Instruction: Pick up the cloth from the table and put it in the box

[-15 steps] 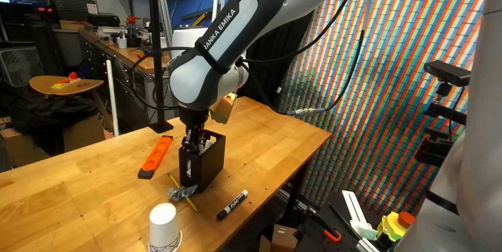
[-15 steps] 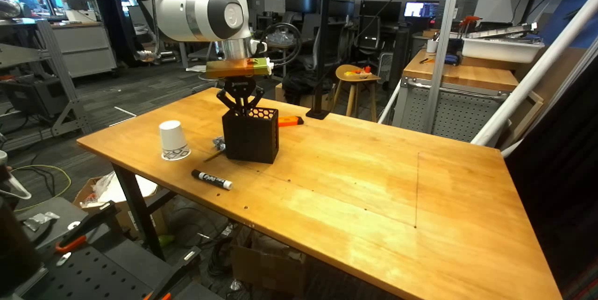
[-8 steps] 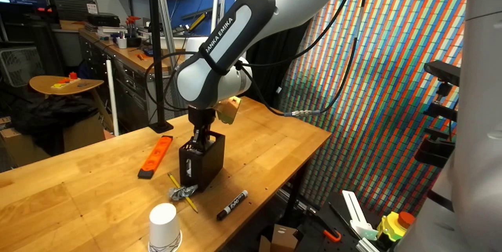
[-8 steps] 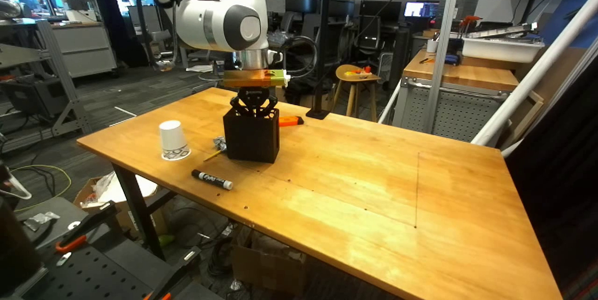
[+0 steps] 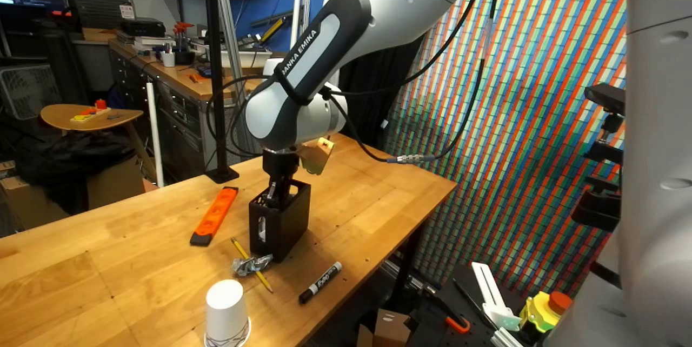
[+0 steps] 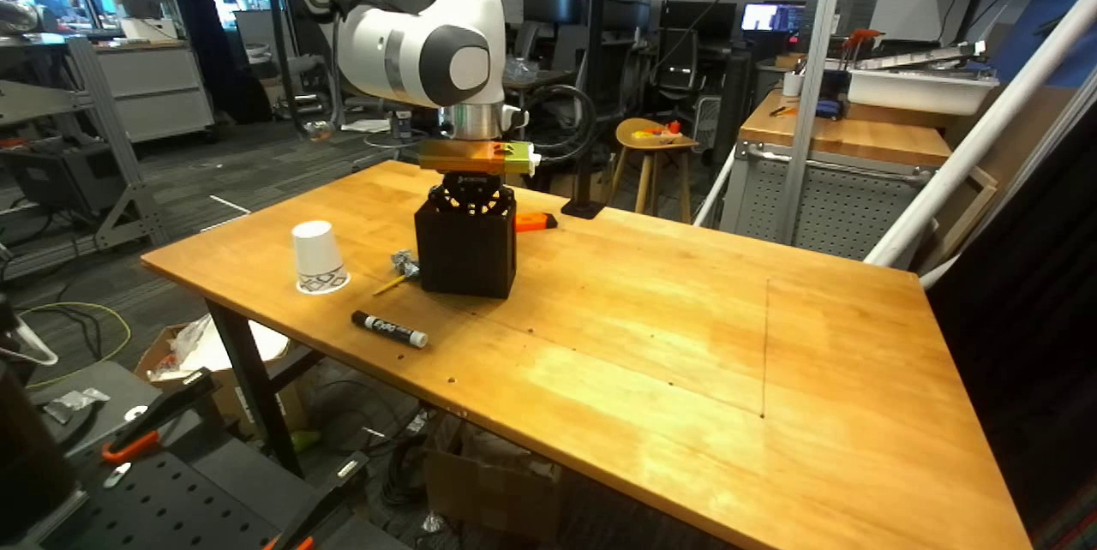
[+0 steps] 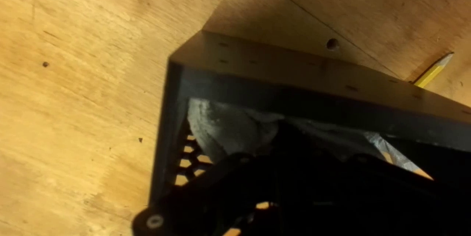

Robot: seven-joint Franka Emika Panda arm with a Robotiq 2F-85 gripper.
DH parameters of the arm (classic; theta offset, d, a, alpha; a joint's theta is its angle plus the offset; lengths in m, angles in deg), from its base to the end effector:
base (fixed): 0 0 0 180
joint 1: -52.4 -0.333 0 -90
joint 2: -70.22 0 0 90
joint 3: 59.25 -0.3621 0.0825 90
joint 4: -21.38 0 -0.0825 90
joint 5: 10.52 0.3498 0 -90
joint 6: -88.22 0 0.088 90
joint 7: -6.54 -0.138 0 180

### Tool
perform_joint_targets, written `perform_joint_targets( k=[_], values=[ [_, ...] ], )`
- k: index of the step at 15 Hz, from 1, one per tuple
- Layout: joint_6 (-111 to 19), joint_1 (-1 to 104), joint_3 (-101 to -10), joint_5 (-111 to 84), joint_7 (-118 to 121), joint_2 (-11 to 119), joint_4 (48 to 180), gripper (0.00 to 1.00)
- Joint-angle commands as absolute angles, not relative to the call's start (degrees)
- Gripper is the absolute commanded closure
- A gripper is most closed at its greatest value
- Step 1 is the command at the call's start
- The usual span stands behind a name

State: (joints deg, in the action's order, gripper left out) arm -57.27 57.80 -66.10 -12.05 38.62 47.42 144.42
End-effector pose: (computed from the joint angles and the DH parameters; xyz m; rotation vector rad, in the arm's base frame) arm 0.5683 0.0126 0.2547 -2.9727 -0.9164 -0.0084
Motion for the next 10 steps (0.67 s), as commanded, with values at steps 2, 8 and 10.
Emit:
perform_joint_targets(
  k=[2,8,10],
  values=[
    [-57.1,59.1,-67.0,-10.0,40.5,45.4,143.2,0.94],
    [-56.4,58.8,-66.6,-11.4,41.3,50.9,145.0,0.93],
    [-56.3,59.2,-66.4,-11.3,42.2,53.2,145.4,0.94]
  ],
)
